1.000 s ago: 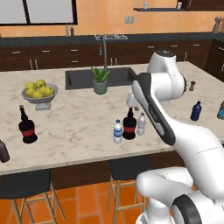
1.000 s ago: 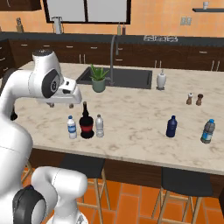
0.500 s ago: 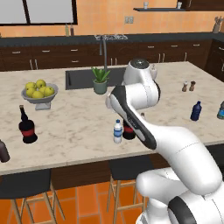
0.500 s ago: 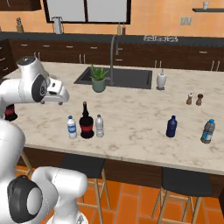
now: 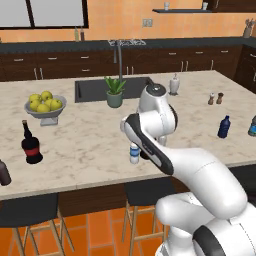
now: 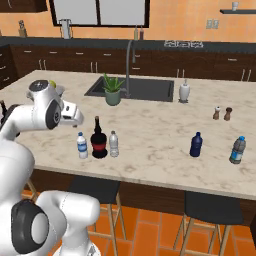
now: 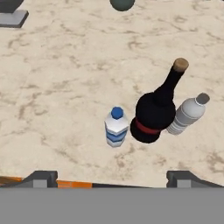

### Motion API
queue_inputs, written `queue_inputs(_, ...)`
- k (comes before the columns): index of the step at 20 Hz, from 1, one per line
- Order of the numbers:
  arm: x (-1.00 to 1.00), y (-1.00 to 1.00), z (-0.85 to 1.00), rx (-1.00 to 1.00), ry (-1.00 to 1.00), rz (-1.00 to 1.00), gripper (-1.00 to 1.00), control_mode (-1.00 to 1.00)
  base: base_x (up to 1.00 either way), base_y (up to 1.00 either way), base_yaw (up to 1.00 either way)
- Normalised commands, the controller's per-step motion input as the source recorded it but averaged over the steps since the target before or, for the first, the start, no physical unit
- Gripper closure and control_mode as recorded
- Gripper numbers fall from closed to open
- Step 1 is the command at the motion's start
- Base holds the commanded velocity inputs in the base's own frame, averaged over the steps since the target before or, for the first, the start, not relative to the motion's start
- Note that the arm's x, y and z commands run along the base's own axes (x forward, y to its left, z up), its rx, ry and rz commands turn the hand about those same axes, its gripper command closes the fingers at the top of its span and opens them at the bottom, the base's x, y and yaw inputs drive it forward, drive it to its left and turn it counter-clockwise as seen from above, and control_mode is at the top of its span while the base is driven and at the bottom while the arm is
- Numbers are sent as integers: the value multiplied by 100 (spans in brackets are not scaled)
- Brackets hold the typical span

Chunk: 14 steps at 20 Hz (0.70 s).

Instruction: Move the plastic bottles in the middle to the plastics group, and the glass bottles in the middle to the glass group.

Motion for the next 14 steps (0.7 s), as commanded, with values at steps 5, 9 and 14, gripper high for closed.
queue_inputs(5,27,-9,-32,0,13,0,-100,-100,0,0,0)
queue_inputs(9,33,0,-43,0,10,0,-100,-100,0,0,0)
queue_inputs(14,23,0,-30,0,1,0,-100,-100,0,0,0)
